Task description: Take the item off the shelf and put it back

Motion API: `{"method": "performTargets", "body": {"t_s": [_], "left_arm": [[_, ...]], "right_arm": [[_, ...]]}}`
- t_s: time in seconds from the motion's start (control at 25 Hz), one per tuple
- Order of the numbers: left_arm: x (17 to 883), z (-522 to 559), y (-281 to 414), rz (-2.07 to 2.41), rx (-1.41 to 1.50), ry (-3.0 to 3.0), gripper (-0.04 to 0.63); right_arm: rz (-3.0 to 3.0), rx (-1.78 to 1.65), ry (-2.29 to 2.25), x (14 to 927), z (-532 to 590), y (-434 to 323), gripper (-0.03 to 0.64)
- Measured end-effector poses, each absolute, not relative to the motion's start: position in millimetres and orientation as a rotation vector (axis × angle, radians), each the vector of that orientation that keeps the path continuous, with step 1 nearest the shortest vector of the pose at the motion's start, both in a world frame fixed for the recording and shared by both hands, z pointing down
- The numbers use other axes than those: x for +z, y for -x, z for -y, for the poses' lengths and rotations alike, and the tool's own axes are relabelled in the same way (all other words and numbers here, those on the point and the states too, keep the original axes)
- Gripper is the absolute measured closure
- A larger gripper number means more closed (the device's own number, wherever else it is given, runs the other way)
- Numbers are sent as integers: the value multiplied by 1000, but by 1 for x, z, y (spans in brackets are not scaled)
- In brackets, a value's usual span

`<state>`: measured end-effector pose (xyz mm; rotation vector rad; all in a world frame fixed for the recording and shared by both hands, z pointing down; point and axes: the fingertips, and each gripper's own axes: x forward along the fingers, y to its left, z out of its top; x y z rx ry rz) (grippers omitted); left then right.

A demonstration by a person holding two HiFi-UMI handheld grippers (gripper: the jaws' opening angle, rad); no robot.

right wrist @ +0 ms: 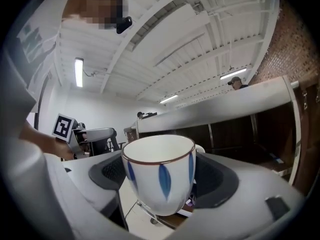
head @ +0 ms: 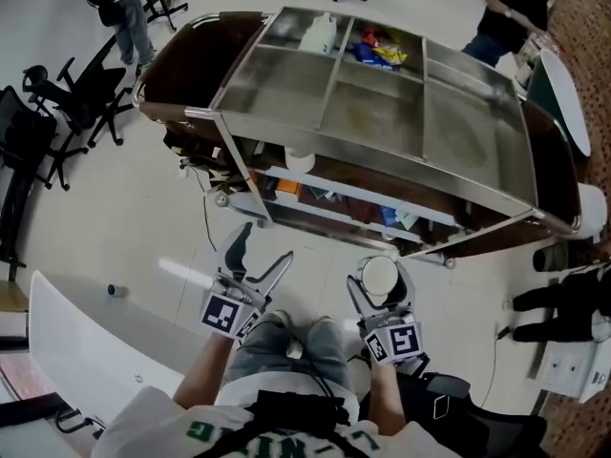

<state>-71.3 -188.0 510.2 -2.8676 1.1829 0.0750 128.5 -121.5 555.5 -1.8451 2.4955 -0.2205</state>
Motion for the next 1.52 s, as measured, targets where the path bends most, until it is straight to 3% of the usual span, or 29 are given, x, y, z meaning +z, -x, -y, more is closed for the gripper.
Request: {"method": "performTargets", "body": {"t_s": [0.88, 1.16, 1.52], "left_arm": [[898, 275, 39, -1204, 148, 2847, 232], [959, 276, 55, -1257, 158, 2823, 232], [974, 263, 45, -1241, 139, 2799, 232]], "right_arm": [[-2569, -233, 1838, 1000, 238, -155, 198], [-2611, -268, 1827, 1094, 241, -163, 198], [-2591, -454, 1926, 1208, 284, -179, 198]]}}
